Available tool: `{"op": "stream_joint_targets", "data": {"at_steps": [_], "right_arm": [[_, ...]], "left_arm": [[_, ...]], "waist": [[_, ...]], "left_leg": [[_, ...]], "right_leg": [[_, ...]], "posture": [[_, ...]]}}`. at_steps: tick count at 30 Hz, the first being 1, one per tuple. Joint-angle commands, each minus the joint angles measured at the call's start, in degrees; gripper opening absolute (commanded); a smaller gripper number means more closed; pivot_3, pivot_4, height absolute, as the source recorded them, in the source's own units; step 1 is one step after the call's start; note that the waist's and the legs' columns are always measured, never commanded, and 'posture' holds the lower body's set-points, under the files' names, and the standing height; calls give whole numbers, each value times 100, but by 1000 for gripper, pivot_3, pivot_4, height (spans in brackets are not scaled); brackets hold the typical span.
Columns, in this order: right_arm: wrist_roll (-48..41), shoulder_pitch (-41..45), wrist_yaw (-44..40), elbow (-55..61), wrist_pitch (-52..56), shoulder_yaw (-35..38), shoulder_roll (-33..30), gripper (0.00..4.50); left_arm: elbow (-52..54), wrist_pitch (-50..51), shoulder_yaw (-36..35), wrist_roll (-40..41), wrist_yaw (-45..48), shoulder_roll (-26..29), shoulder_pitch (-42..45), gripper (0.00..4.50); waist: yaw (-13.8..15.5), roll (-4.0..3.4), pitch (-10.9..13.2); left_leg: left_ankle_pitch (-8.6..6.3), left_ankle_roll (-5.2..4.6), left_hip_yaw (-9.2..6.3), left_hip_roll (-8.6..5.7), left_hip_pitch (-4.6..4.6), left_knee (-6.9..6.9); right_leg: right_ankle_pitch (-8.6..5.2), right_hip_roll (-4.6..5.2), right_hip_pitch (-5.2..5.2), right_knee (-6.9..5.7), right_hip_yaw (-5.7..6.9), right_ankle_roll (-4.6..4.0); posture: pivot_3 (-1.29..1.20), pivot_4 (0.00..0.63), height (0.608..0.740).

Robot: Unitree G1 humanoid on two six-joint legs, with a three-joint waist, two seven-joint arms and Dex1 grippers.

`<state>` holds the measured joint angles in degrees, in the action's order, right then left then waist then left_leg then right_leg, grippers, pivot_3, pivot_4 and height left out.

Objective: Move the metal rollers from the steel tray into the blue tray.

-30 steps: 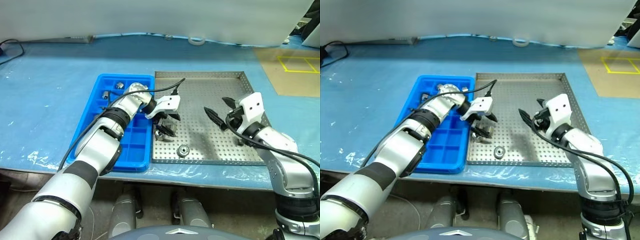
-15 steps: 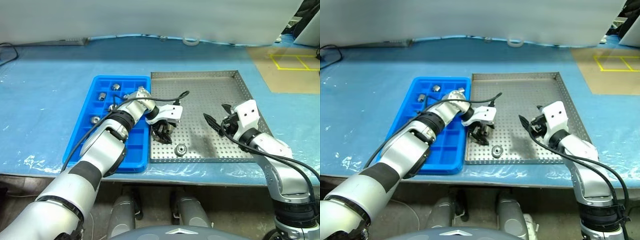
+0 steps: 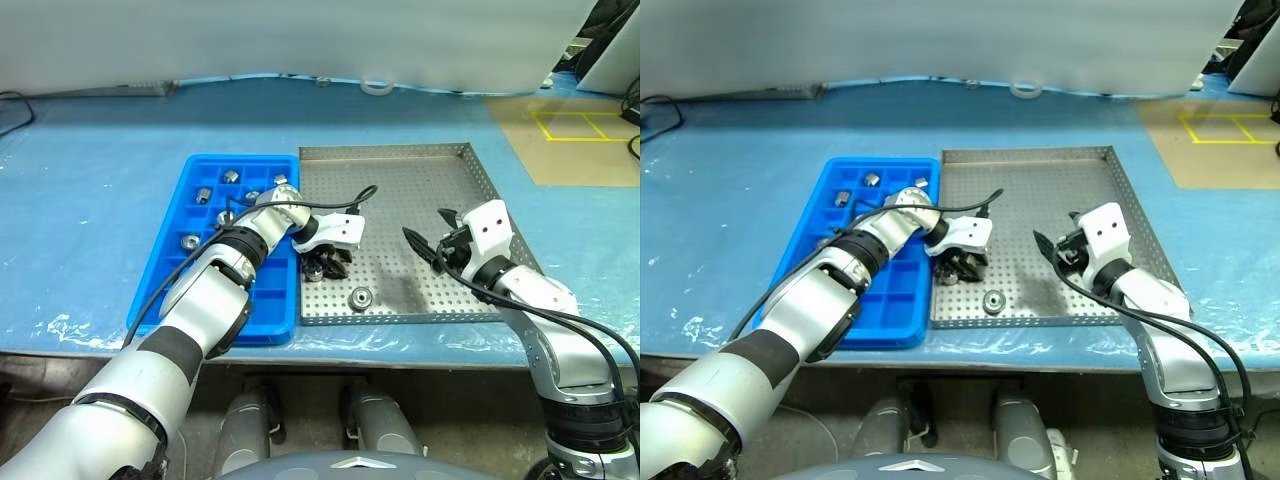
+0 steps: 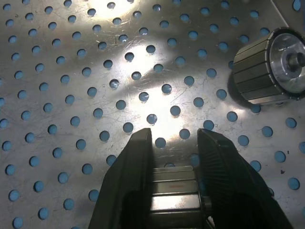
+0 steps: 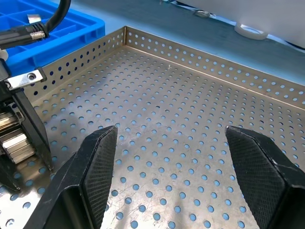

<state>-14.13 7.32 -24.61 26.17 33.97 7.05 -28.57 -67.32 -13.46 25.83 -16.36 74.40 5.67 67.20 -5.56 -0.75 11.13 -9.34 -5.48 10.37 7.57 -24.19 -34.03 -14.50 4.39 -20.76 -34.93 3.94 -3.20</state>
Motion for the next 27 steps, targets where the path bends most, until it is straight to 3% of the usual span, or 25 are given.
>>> {"op": "stream_joint_targets", "data": {"at_steps": [1, 3, 9, 15, 22, 27], "right_arm": [[-14, 98, 5, 71, -136, 74, -20, 3779], [-18, 136, 2, 56, -138, 43, -3, 3779], [-35, 132, -51, 0, -193, 56, -12, 3779], [-243, 166, -171, -447, -294, 607, -167, 3779], [-65, 600, -359, -732, -362, -210, 23, 3779], [-107, 1159, -438, -698, -336, -799, 444, 3779]], "left_arm": [[-78, 28, -43, -63, 33, 166, -60, 1206], [-35, 28, -168, 46, 5, 175, -54, 1206], [303, 549, -1412, 1097, -756, 17, 275, 1206], [702, 1250, -2558, 1974, -1822, 119, 437, 1206], [1129, 2686, -3597, 3110, -2611, -196, 527, 1206], [1010, 2718, -3721, 3127, -3491, -513, 416, 1206]], "waist": [[1, 0, 0], [-3, 0, 0], [10, -2, 1], [48, -2, 1], [132, -3, 2], [182, -5, 3]], "left_leg": [[-1, -1, 0, -1, -1, 1], [-2, -2, 1, -1, -2, 4], [0, -3, 3, 0, -49, 17], [4, -33, 5, -15, -126, 6], [4, -32, 6, -16, -123, -11], [6, -29, 6, -15, -121, -17]], "right_leg": [[2, 0, 0, 2, 0, -3], [2, 0, -1, 5, 0, -3], [3, 0, -50, 3, 4, -3], [6, 23, -135, -28, 12, -5], [5, 26, -137, -47, 11, -5], [5, 26, -139, -60, 9, -5]], "posture": [[-538, 150, 740], [-534, 150, 740], [-504, 150, 740], [-447, 150, 740], [-397, 150, 740], [-392, 150, 740]]}}
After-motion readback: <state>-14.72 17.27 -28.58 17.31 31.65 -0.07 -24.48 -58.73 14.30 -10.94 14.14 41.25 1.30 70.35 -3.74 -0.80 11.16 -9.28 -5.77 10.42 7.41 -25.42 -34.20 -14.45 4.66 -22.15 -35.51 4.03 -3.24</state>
